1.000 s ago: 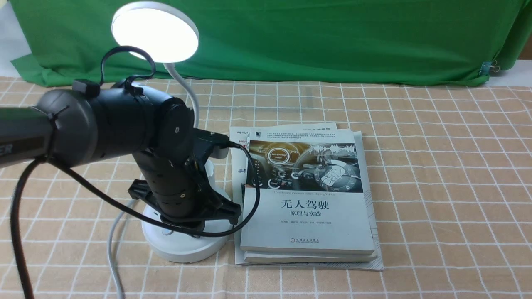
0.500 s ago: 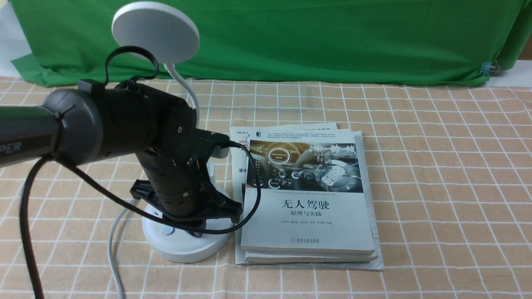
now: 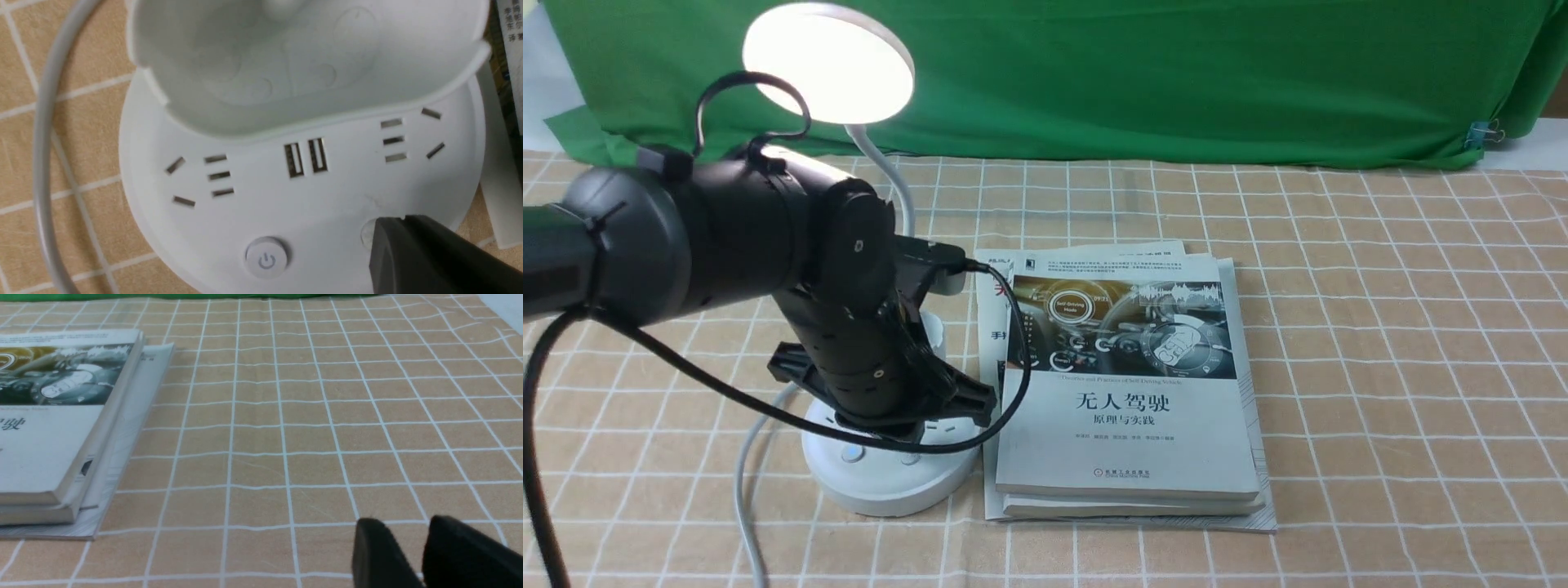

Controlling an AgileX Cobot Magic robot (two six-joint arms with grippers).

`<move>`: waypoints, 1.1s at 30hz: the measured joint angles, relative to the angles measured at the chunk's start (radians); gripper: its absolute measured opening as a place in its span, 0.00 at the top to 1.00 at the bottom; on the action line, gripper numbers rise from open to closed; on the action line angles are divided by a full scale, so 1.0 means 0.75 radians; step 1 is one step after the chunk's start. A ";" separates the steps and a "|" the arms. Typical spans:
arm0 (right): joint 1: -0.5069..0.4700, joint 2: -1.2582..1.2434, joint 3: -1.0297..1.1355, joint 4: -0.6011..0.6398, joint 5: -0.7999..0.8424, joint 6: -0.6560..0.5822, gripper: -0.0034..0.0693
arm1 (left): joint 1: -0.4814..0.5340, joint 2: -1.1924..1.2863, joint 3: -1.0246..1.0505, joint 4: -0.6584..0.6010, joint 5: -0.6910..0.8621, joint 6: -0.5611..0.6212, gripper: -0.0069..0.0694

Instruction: Turn off the desk lamp on the light coffee tablecloth by hand.

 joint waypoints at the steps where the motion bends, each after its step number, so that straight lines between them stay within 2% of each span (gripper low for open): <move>1: 0.000 0.000 0.000 0.000 0.000 0.000 0.62 | 0.000 0.024 0.000 -0.005 0.000 0.000 0.92; 13: 0.000 0.000 0.000 0.000 0.000 0.000 0.62 | 0.000 -0.027 0.005 -0.008 0.021 0.001 0.92; 19: 0.000 0.000 0.000 0.000 0.000 0.000 0.62 | 0.000 -0.390 0.212 -0.091 0.003 0.001 0.92; 22: 0.000 0.000 0.000 0.000 0.000 0.000 0.62 | 0.000 -0.653 0.431 -0.116 -0.118 0.001 0.92; 27: 0.000 0.000 0.000 0.000 0.000 0.000 0.62 | 0.000 -1.026 0.784 -0.135 -0.489 0.001 0.92; 33: 0.000 0.000 0.000 0.000 0.000 0.000 0.62 | 0.000 -1.255 0.955 -0.132 -0.578 0.001 0.92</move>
